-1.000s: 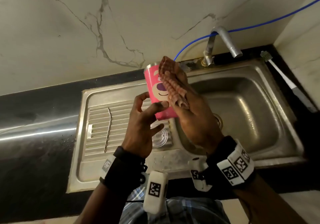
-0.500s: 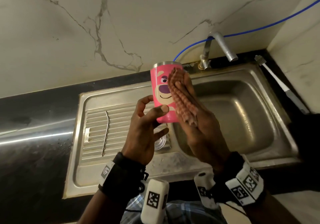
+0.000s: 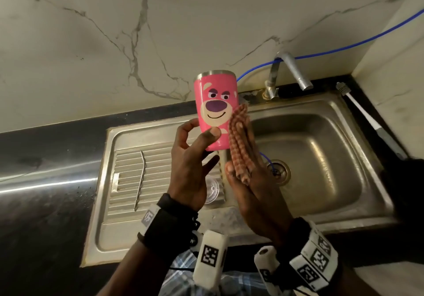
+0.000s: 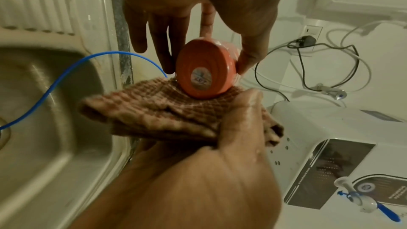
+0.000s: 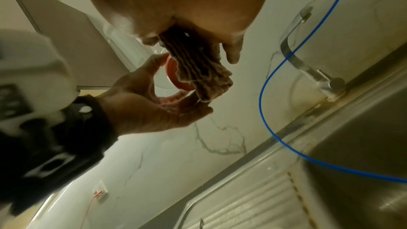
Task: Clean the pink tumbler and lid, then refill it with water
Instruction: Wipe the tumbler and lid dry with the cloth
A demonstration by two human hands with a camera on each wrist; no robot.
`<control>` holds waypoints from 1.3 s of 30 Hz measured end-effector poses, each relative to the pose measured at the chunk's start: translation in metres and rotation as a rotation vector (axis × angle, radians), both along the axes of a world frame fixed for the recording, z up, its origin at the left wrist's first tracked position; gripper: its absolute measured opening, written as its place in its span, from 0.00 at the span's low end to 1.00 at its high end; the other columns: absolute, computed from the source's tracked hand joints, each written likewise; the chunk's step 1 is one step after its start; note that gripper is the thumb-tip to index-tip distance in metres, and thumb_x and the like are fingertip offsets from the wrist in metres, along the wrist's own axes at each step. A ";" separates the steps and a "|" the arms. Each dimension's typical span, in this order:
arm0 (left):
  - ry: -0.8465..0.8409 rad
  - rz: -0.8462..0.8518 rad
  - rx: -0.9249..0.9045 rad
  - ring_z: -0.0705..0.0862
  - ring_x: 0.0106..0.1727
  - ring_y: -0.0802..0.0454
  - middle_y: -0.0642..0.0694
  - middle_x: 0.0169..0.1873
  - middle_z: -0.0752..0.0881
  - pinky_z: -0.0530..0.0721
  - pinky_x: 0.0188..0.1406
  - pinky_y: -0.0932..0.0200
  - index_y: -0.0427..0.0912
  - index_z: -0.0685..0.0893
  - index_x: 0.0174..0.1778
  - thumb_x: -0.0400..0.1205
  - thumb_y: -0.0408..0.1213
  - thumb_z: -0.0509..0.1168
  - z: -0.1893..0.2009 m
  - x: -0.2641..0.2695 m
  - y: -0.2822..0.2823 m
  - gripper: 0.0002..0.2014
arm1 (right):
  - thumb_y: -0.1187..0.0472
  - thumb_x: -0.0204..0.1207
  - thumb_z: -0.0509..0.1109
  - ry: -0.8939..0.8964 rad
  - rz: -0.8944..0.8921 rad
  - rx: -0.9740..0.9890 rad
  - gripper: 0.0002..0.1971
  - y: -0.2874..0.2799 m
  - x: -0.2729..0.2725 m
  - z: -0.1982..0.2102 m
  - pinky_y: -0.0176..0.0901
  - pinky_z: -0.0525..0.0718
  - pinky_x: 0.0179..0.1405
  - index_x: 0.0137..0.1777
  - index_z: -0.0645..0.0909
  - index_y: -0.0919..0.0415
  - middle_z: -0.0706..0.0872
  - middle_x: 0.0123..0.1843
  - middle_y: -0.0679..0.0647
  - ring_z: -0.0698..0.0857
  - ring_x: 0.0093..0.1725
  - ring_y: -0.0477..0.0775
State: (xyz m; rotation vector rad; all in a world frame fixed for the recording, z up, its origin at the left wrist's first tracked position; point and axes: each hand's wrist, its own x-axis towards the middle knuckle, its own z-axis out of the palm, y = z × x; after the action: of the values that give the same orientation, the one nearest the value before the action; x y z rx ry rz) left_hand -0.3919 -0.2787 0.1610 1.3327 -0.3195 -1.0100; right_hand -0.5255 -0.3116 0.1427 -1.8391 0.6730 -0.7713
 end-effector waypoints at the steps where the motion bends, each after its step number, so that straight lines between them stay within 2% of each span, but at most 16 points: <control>1: -0.002 -0.016 -0.001 0.91 0.54 0.47 0.43 0.57 0.95 0.83 0.64 0.36 0.49 0.80 0.72 0.75 0.42 0.76 -0.001 -0.002 0.001 0.28 | 0.59 0.90 0.61 -0.020 -0.007 -0.004 0.36 -0.004 0.001 0.003 0.42 0.56 0.90 0.93 0.48 0.56 0.44 0.94 0.48 0.50 0.92 0.44; 5: -0.023 -0.094 -0.028 0.91 0.46 0.48 0.41 0.51 0.95 0.85 0.60 0.40 0.47 0.77 0.72 0.75 0.37 0.77 -0.003 -0.013 0.007 0.29 | 0.54 0.91 0.61 -0.086 -0.077 -0.099 0.35 -0.027 0.008 0.019 0.59 0.70 0.86 0.93 0.50 0.50 0.42 0.94 0.46 0.54 0.92 0.48; 7: -0.039 -0.122 -0.057 0.93 0.47 0.46 0.40 0.51 0.95 0.88 0.56 0.45 0.44 0.75 0.73 0.76 0.35 0.76 -0.002 -0.017 0.009 0.30 | 0.51 0.90 0.60 -0.124 -0.112 -0.035 0.34 -0.038 0.013 0.025 0.61 0.71 0.85 0.92 0.52 0.47 0.48 0.94 0.45 0.58 0.91 0.49; 9: -0.049 -0.132 -0.090 0.94 0.49 0.43 0.37 0.53 0.95 0.91 0.52 0.53 0.42 0.74 0.73 0.75 0.33 0.75 0.001 -0.018 0.012 0.29 | 0.49 0.89 0.61 -0.221 -0.122 0.151 0.34 -0.045 0.016 0.036 0.58 0.79 0.80 0.92 0.55 0.51 0.61 0.92 0.47 0.70 0.86 0.48; 12: -0.076 -0.120 -0.130 0.94 0.51 0.39 0.33 0.53 0.95 0.91 0.49 0.55 0.40 0.74 0.73 0.74 0.29 0.75 0.004 -0.019 0.015 0.31 | 0.54 0.95 0.55 -0.420 -0.148 0.477 0.18 -0.045 0.018 0.048 0.38 0.89 0.57 0.81 0.71 0.54 0.90 0.66 0.36 0.89 0.63 0.38; 14: -0.126 -0.098 -0.156 0.94 0.52 0.36 0.30 0.54 0.94 0.92 0.49 0.51 0.38 0.73 0.72 0.73 0.26 0.76 0.005 -0.018 0.015 0.32 | 0.52 0.93 0.55 -0.500 -0.178 0.703 0.17 -0.043 0.018 0.047 0.41 0.91 0.51 0.74 0.78 0.53 0.94 0.57 0.41 0.93 0.56 0.45; 16: -0.215 -0.072 -0.168 0.94 0.54 0.34 0.30 0.53 0.94 0.93 0.53 0.41 0.41 0.76 0.70 0.71 0.26 0.80 0.004 -0.017 0.013 0.32 | 0.46 0.91 0.56 -0.558 -0.183 0.895 0.22 -0.037 0.014 0.043 0.53 0.92 0.56 0.73 0.81 0.59 0.93 0.62 0.56 0.93 0.60 0.58; 18: -0.328 -0.069 -0.150 0.94 0.56 0.33 0.34 0.54 0.95 0.91 0.60 0.31 0.48 0.78 0.67 0.69 0.31 0.85 0.002 -0.016 0.011 0.33 | 0.44 0.91 0.54 -0.579 -0.172 1.045 0.24 -0.029 0.009 0.038 0.55 0.93 0.57 0.70 0.83 0.60 0.94 0.60 0.59 0.93 0.58 0.59; 19: -0.382 -0.069 -0.134 0.94 0.57 0.34 0.36 0.54 0.95 0.91 0.61 0.31 0.50 0.79 0.66 0.69 0.33 0.86 0.001 -0.016 0.011 0.33 | 0.43 0.90 0.54 -0.579 -0.169 1.101 0.25 -0.025 0.007 0.035 0.56 0.92 0.60 0.70 0.83 0.59 0.93 0.60 0.59 0.93 0.60 0.59; 22: -0.505 -0.068 -0.098 0.94 0.55 0.42 0.44 0.51 0.96 0.92 0.49 0.48 0.50 0.79 0.65 0.69 0.34 0.86 -0.003 -0.016 0.011 0.32 | 0.38 0.89 0.55 -0.552 -0.162 1.219 0.29 -0.016 -0.002 0.027 0.59 0.87 0.69 0.76 0.80 0.58 0.90 0.68 0.62 0.89 0.69 0.62; 25: -0.569 -0.086 -0.083 0.92 0.53 0.39 0.44 0.48 0.95 0.91 0.44 0.45 0.49 0.78 0.64 0.69 0.32 0.88 -0.008 -0.019 0.012 0.33 | 0.37 0.89 0.55 -0.562 -0.159 1.311 0.31 -0.022 -0.014 0.024 0.56 0.91 0.61 0.77 0.80 0.60 0.90 0.68 0.64 0.91 0.66 0.62; 28: -0.554 -0.098 -0.066 0.93 0.57 0.40 0.43 0.52 0.95 0.88 0.58 0.50 0.50 0.75 0.65 0.70 0.33 0.87 -0.009 -0.019 0.014 0.33 | 0.40 0.90 0.55 -0.611 -0.133 1.303 0.29 -0.028 -0.021 0.030 0.56 0.93 0.58 0.75 0.80 0.63 0.90 0.67 0.66 0.92 0.63 0.63; 31: -0.438 -0.165 -0.097 0.93 0.62 0.38 0.40 0.59 0.94 0.85 0.69 0.25 0.50 0.71 0.68 0.73 0.35 0.83 -0.006 -0.021 0.014 0.33 | 0.42 0.91 0.54 -0.614 -0.144 1.225 0.28 -0.028 -0.022 0.033 0.57 0.91 0.63 0.75 0.81 0.63 0.89 0.68 0.66 0.91 0.64 0.64; 33: -0.424 -0.193 -0.108 0.91 0.66 0.38 0.39 0.63 0.93 0.83 0.69 0.20 0.47 0.70 0.70 0.74 0.36 0.82 -0.005 -0.020 0.013 0.33 | 0.43 0.91 0.55 -0.623 -0.165 1.187 0.27 -0.025 -0.019 0.035 0.60 0.87 0.68 0.76 0.80 0.63 0.89 0.68 0.65 0.89 0.67 0.64; 37: -0.539 -0.192 -0.095 0.83 0.77 0.44 0.47 0.71 0.86 0.81 0.72 0.24 0.49 0.75 0.70 0.71 0.48 0.80 0.007 -0.018 0.010 0.33 | 0.46 0.92 0.53 -0.674 -0.194 1.111 0.26 -0.021 -0.016 0.035 0.61 0.85 0.71 0.76 0.80 0.63 0.89 0.68 0.64 0.89 0.68 0.64; 39: -0.604 -0.196 -0.073 0.81 0.78 0.54 0.55 0.72 0.85 0.80 0.73 0.34 0.50 0.78 0.72 0.70 0.55 0.77 0.015 -0.018 0.010 0.35 | 0.45 0.91 0.53 -0.694 -0.200 1.109 0.27 -0.020 -0.014 0.034 0.64 0.83 0.74 0.78 0.78 0.63 0.88 0.70 0.65 0.87 0.70 0.66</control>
State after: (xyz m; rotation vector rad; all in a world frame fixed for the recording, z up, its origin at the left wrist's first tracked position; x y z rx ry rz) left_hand -0.4095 -0.2688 0.1758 1.5411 -0.9474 -0.7232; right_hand -0.5399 -0.3320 0.1762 -0.4549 0.6211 -0.8420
